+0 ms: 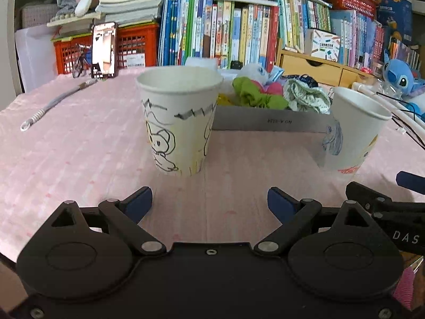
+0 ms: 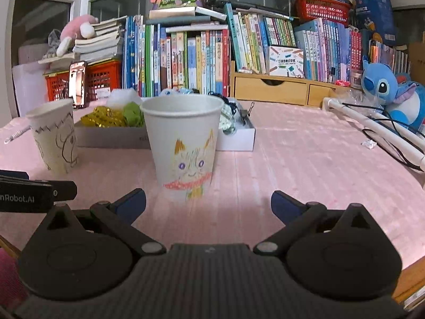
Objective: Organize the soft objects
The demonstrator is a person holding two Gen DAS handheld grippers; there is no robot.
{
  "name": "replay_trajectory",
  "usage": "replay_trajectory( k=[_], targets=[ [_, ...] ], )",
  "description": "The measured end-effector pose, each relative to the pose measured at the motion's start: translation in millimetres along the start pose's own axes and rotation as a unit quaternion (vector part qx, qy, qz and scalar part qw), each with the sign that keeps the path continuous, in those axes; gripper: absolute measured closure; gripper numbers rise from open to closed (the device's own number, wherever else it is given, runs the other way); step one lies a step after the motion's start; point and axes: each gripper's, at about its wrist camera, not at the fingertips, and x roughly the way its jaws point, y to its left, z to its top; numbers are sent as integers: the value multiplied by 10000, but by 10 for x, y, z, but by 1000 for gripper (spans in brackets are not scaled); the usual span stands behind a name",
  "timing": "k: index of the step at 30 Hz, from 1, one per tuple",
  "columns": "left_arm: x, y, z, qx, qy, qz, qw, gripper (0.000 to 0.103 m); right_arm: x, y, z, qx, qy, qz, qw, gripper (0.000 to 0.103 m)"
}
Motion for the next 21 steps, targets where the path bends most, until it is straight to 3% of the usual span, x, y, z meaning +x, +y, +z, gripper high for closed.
replay_trajectory(
  k=[12,21],
  targets=[
    [88,-61,-23,295,-52,118,9995,1,121,11,-76,23,159,-9,9999,0],
    [105,-56,-27,288,-70,150,9994,0,133,0,-80,29,158,18,9999,0]
  ],
)
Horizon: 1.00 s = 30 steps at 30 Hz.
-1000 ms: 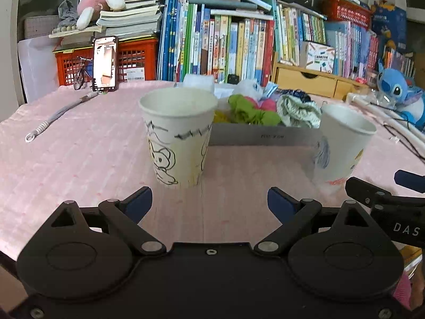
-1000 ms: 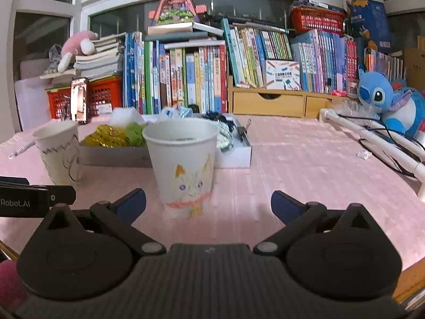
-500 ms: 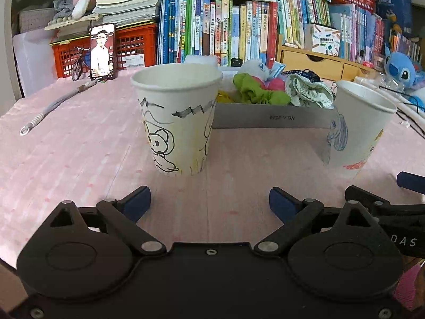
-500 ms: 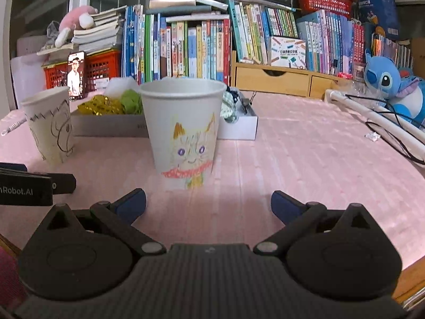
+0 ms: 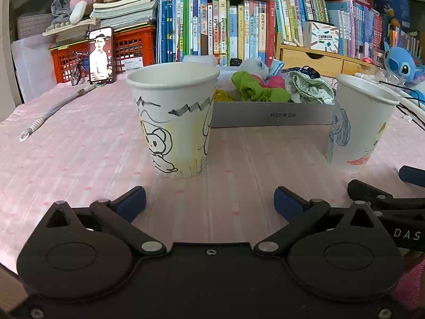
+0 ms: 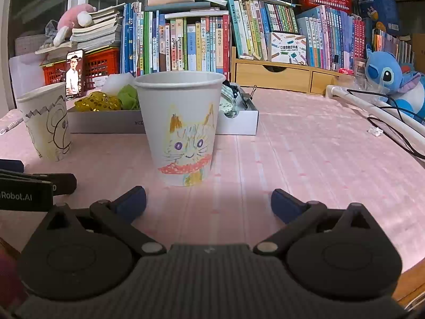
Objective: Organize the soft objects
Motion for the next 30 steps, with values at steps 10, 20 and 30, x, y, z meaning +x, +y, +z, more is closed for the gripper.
replay_trajectory(
  k=[10,20,30],
  targets=[
    [7,-2,3,8,25,-4,10000,0,9,-8,15,-40,37,36,10000,0],
    [6,-3,1,11,21,-2,10000,0,8,-5,15,-38,34,32,10000,0],
    [4,-4,-7,13,9,2,10000,0,7,-1,15,-38,36,29,10000,0]
  ],
)
